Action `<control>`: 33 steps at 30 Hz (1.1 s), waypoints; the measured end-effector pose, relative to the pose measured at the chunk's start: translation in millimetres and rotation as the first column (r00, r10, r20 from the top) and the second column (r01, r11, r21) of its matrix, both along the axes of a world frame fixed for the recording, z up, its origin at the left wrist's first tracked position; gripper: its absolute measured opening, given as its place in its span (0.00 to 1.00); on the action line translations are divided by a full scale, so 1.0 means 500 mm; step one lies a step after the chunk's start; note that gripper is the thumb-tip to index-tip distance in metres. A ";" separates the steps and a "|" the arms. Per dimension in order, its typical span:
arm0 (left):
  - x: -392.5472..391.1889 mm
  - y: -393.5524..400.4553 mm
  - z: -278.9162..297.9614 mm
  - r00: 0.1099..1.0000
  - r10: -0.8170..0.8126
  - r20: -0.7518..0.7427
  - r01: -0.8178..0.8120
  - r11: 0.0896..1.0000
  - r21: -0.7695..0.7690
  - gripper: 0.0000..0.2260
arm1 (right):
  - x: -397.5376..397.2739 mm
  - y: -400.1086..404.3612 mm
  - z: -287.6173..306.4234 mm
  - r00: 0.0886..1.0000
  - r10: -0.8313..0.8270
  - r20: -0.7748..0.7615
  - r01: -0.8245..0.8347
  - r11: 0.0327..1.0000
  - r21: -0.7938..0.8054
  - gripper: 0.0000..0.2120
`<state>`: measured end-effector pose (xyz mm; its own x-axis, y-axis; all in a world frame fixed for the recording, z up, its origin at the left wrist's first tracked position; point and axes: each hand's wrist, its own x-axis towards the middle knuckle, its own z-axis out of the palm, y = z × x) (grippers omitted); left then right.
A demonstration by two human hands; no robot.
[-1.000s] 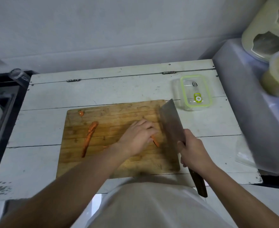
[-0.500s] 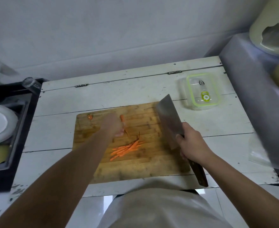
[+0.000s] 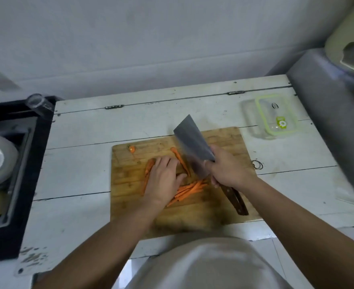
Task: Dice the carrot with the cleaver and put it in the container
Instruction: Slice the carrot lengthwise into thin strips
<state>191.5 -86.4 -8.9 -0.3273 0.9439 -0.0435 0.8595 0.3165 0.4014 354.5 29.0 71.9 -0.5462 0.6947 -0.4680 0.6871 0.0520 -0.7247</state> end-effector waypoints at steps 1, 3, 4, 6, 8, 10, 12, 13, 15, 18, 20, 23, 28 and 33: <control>0.002 -0.001 -0.004 1.000 0.008 -0.008 -0.008 1.000 0.023 0.18 | -0.005 -0.004 -0.001 1.000 -0.008 0.002 0.008 1.000 -0.004 0.10; 0.006 -0.006 -0.011 1.000 0.023 0.010 -0.024 0.998 0.065 0.17 | -0.015 -0.012 0.001 1.000 -0.021 -0.008 0.021 1.000 -0.008 0.09; 0.007 -0.012 -0.012 1.000 0.017 0.024 -0.019 0.995 0.095 0.15 | -0.020 -0.015 0.002 1.000 -0.025 -0.015 0.025 1.000 -0.008 0.09; 0.003 -0.031 -0.021 0.999 -0.034 0.003 0.033 0.988 0.148 0.13 | -0.031 -0.021 -0.001 1.000 -0.018 -0.010 0.018 1.000 -0.004 0.09; -0.003 -0.049 -0.030 0.994 -0.095 -0.053 0.104 0.974 0.199 0.14 | -0.036 -0.022 -0.012 1.000 -0.004 0.015 0.004 1.000 0.011 0.11; -0.009 -0.057 -0.037 0.989 -0.122 -0.079 0.138 0.962 0.238 0.15 | -0.038 -0.017 -0.022 0.999 0.002 0.038 -0.003 0.999 0.042 0.14; -0.010 -0.061 -0.034 0.987 -0.138 -0.079 0.152 0.967 0.205 0.18 | -0.038 -0.014 -0.025 0.999 0.008 0.050 -0.011 0.998 0.058 0.17; -0.011 -0.064 -0.033 0.986 -0.146 -0.083 0.159 0.971 0.179 0.19 | -0.039 -0.015 -0.026 0.998 0.015 0.056 -0.018 0.998 0.058 0.17; -0.010 -0.066 -0.029 0.980 -0.180 -0.086 0.189 0.975 0.117 0.22 | -0.042 -0.019 -0.026 0.997 0.023 0.068 -0.027 0.998 0.058 0.17; -0.009 -0.067 -0.027 0.972 -0.216 -0.093 0.222 0.973 0.063 0.25 | -0.048 -0.024 -0.030 0.996 0.019 0.089 -0.027 0.995 0.093 0.17; -0.008 -0.066 -0.026 0.968 -0.226 -0.109 0.231 0.972 0.034 0.25 | -0.050 -0.026 -0.030 0.994 0.013 0.106 -0.026 0.992 0.123 0.17; -0.009 -0.065 -0.025 0.964 -0.234 -0.125 0.237 0.971 0.013 0.25 | -0.052 -0.030 -0.028 0.990 0.012 0.140 -0.035 0.986 0.166 0.17; -0.005 -0.066 -0.025 0.958 -0.251 -0.138 0.250 0.968 -0.025 0.25 | -0.052 -0.035 -0.025 0.983 0.030 0.178 -0.070 0.973 0.222 0.17; -0.004 -0.065 -0.021 0.955 -0.258 -0.145 0.253 0.966 -0.055 0.26 | -0.062 -0.045 -0.029 0.973 0.027 0.230 -0.091 0.958 0.273 0.14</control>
<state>189.3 -118.7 -19.3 -0.0806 0.9956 -0.0475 0.9628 0.0900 0.2548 323.6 6.7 57.4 -0.4953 0.7845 -0.3731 0.8178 0.2762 -0.5050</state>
